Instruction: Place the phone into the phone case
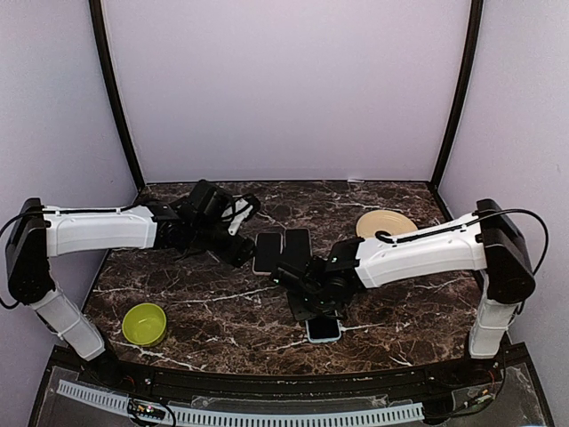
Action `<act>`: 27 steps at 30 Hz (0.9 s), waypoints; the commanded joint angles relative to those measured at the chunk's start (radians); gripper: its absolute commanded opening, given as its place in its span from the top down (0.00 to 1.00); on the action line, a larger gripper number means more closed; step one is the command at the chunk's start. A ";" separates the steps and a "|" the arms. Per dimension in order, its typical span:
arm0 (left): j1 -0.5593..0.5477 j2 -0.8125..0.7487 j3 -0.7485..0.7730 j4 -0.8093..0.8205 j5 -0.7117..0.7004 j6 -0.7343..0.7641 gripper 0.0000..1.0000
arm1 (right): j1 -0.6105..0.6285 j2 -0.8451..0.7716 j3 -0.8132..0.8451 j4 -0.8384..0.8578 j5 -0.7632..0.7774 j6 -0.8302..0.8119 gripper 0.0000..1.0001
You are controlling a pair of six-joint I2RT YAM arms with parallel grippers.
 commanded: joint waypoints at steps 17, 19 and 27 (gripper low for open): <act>0.022 -0.024 -0.041 0.015 0.150 -0.005 0.27 | 0.058 0.204 -0.015 -0.263 -0.068 0.134 0.86; 0.034 -0.022 -0.040 0.014 0.151 -0.008 0.27 | 0.060 0.230 -0.042 -0.243 -0.099 0.115 0.86; 0.058 -0.023 -0.033 0.012 0.147 -0.008 0.27 | 0.049 0.244 0.013 -0.283 -0.103 0.052 0.89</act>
